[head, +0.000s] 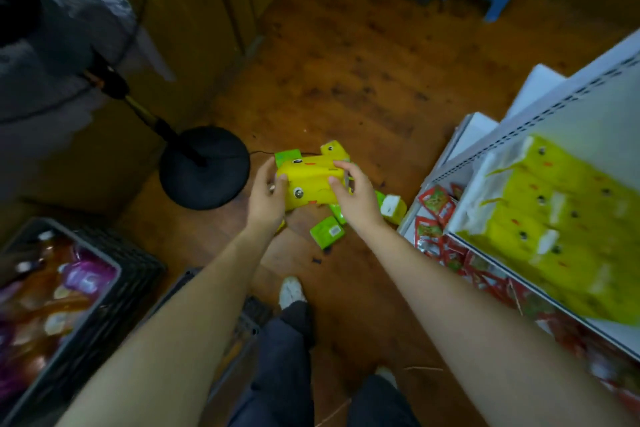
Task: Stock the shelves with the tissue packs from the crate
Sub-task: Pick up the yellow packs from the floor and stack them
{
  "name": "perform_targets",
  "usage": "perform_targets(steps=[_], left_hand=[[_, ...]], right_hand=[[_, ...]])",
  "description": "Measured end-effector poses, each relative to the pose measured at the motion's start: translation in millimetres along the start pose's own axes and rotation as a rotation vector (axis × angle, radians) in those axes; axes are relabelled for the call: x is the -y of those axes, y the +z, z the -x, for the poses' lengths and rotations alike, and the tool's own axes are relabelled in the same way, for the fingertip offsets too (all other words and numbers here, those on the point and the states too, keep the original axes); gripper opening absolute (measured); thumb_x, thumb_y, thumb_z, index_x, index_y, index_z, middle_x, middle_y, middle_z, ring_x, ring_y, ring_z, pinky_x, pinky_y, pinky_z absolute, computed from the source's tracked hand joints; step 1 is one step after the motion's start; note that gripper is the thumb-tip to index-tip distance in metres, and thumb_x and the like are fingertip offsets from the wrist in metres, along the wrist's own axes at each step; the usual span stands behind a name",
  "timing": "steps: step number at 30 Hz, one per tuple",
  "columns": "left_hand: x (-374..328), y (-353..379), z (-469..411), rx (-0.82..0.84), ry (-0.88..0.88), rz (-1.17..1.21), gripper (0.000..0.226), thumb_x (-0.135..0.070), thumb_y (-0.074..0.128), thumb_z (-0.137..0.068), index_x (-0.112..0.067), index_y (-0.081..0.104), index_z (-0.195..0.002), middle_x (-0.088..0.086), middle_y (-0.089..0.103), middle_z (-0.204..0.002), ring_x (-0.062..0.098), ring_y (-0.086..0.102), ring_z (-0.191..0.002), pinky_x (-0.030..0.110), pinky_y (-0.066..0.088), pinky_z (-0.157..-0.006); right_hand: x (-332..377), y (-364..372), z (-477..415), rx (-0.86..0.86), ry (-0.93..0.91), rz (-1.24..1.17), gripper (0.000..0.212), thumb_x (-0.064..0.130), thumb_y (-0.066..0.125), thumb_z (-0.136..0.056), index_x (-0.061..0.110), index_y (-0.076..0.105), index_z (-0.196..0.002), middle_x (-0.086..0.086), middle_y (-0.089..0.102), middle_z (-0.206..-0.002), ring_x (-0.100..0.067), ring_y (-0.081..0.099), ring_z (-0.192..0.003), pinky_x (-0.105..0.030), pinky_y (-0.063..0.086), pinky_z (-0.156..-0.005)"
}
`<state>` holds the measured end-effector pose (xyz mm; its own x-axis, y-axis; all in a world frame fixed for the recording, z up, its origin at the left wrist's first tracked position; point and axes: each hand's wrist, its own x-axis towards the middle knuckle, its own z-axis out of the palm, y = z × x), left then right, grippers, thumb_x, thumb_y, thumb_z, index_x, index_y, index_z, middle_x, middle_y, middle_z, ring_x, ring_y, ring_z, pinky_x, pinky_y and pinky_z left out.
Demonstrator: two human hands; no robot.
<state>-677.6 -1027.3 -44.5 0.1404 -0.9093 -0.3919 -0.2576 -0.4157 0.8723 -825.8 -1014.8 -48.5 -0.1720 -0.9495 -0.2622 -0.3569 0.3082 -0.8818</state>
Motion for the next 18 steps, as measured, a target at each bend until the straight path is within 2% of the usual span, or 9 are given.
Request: perform_targets(steps=[4,7,8,9,10,12,13,16,18], left_hand=[[-23,20,77,0.011,0.023,0.026,0.044,-0.016,0.045,-0.098,-0.009,0.037,-0.141,0.011,0.045,-0.139,0.016,0.045,-0.123,0.023,0.036,-0.096],[-37,49,139,0.020,0.049,0.044,0.043,-0.014,0.042,-0.099,-0.008,0.036,-0.141,0.008,0.045,-0.138,0.008,0.042,-0.112,0.006,0.039,-0.076],[-41,61,161,0.029,0.047,0.061,0.041,-0.013,0.042,-0.099,-0.007,0.038,-0.140,0.007,0.047,-0.135,0.009,0.043,-0.110,0.004,0.040,-0.068],[-45,74,183,0.045,0.054,0.059,0.040,-0.012,0.043,-0.099,-0.007,0.041,-0.138,0.007,0.048,-0.133,0.011,0.044,-0.109,0.004,0.040,-0.067],[-47,88,206,0.060,0.057,0.050,0.039,-0.013,0.044,-0.098,-0.007,0.043,-0.137,0.006,0.048,-0.132,0.012,0.044,-0.109,0.006,0.039,-0.074],[-51,115,244,0.108,0.057,0.046,0.038,-0.016,0.048,-0.097,-0.012,0.047,-0.135,0.008,0.051,-0.125,0.015,0.047,-0.106,0.022,0.042,-0.089],[-55,129,259,0.141,0.072,0.029,0.038,-0.016,0.050,-0.096,-0.012,0.048,-0.134,0.011,0.053,-0.120,0.017,0.048,-0.102,0.026,0.042,-0.087],[-61,168,297,0.227,0.100,-0.039,0.037,-0.011,0.051,-0.094,-0.006,0.049,-0.131,0.020,0.054,-0.111,0.029,0.052,-0.102,0.016,0.038,-0.068],[-65,191,318,0.305,0.101,-0.041,0.033,-0.011,0.053,-0.093,-0.006,0.049,-0.126,0.015,0.054,-0.104,0.028,0.053,-0.100,0.019,0.039,-0.068]], right_hand=[[6,-56,68,-0.031,-0.018,-0.089,0.029,0.009,0.054,-0.092,0.006,0.054,-0.120,-0.008,0.052,-0.111,-0.014,0.046,-0.104,-0.001,0.036,-0.076],[-6,-100,122,-0.019,-0.003,-0.157,0.028,0.015,0.057,-0.090,0.020,0.054,-0.117,-0.007,0.048,-0.111,-0.017,0.049,-0.104,-0.029,0.048,-0.088],[-11,-116,138,-0.025,-0.018,-0.142,0.032,0.014,0.059,-0.089,0.021,0.054,-0.119,-0.010,0.049,-0.115,-0.019,0.050,-0.105,-0.030,0.045,-0.091],[-14,-133,156,-0.043,-0.035,-0.085,0.038,0.012,0.062,-0.087,0.017,0.053,-0.124,-0.013,0.050,-0.117,-0.019,0.049,-0.103,-0.023,0.040,-0.089],[-20,-150,174,-0.074,-0.049,-0.029,0.047,0.010,0.064,-0.084,0.014,0.051,-0.129,-0.014,0.050,-0.116,-0.018,0.047,-0.099,-0.018,0.035,-0.084],[-31,-184,208,-0.110,-0.071,0.008,0.059,0.010,0.069,-0.080,0.014,0.046,-0.134,-0.015,0.049,-0.113,-0.016,0.041,-0.094,-0.022,0.034,-0.081],[-36,-202,224,-0.119,-0.066,0.018,0.061,0.010,0.070,-0.080,0.016,0.046,-0.135,-0.014,0.048,-0.113,-0.017,0.042,-0.094,-0.027,0.037,-0.082],[-56,-247,263,-0.146,0.037,0.049,0.059,0.012,0.069,-0.082,0.020,0.045,-0.135,-0.013,0.042,-0.120,-0.022,0.045,-0.102,-0.032,0.039,-0.095],[-72,-270,285,-0.197,0.076,0.060,0.057,0.013,0.069,-0.082,0.021,0.047,-0.134,-0.013,0.041,-0.128,-0.023,0.046,-0.113,-0.032,0.037,-0.099]])
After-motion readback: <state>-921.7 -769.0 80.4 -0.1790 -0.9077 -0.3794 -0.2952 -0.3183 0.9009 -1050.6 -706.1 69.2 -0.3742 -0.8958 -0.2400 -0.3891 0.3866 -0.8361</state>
